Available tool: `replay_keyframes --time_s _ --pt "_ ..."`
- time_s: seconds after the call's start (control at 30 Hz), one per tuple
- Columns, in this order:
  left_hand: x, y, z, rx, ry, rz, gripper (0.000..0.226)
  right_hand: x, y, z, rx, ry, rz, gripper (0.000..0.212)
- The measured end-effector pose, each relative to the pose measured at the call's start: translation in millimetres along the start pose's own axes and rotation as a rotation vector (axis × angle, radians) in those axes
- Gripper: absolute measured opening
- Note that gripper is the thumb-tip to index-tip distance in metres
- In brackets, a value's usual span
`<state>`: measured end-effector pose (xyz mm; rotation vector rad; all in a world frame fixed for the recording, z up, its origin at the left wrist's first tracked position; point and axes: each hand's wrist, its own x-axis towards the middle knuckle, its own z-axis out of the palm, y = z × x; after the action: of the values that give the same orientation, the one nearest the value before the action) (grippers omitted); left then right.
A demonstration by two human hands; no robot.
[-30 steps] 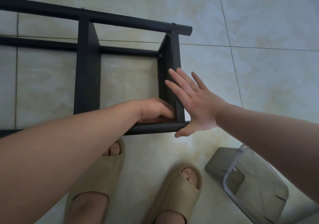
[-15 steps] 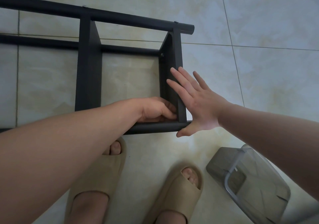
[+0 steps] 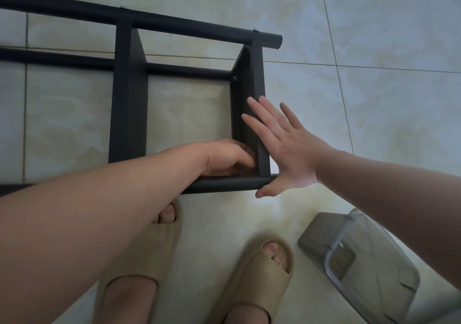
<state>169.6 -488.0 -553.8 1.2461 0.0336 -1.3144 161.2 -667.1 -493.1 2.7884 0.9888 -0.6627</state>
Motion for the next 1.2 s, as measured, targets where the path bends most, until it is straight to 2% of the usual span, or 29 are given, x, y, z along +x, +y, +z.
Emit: replay_keyframes --time_s 0.07,0.17,0.3,0.67,0.9,1.0,1.07,1.13,1.2 --pt "0.0 1.1 2.2 0.073 0.032 -0.017 0.008 0.2 0.2 -0.2 -0.005 -0.001 0.001 0.144" --pt "-1.3 2.3 4.1 0.158 0.076 -0.028 0.029 -0.1 -0.1 0.1 -0.007 -0.002 0.004 0.144" --pt "-0.4 0.4 1.9 0.113 0.064 -0.002 0.008 -0.1 -0.3 -0.3 -0.003 -0.001 0.003 0.144" --pt "1.0 1.0 2.3 0.048 0.042 0.013 0.016 -0.2 0.1 -0.4 0.005 0.003 0.0 0.143" --pt "-0.6 2.7 2.2 0.212 0.075 -0.024 0.006 -0.4 0.2 -0.3 0.007 0.007 0.001 0.144" --pt "-2.8 4.4 2.4 0.217 0.07 -0.018 0.025 -0.3 0.2 -0.2 0.005 0.008 0.002 0.144" --pt "-4.2 5.0 3.0 0.212 0.071 -0.009 0.03 -0.4 0.0 -0.2 0.006 0.006 0.001 0.144" --pt "-3.7 4.5 2.3 0.18 0.063 -0.005 0.027 -0.2 0.0 -0.2 0.007 0.004 0.002 0.144" --pt "-2.1 2.8 0.6 0.133 0.043 -0.008 0.014 0.0 -0.3 -0.6 0.01 0.002 0.001 0.143"
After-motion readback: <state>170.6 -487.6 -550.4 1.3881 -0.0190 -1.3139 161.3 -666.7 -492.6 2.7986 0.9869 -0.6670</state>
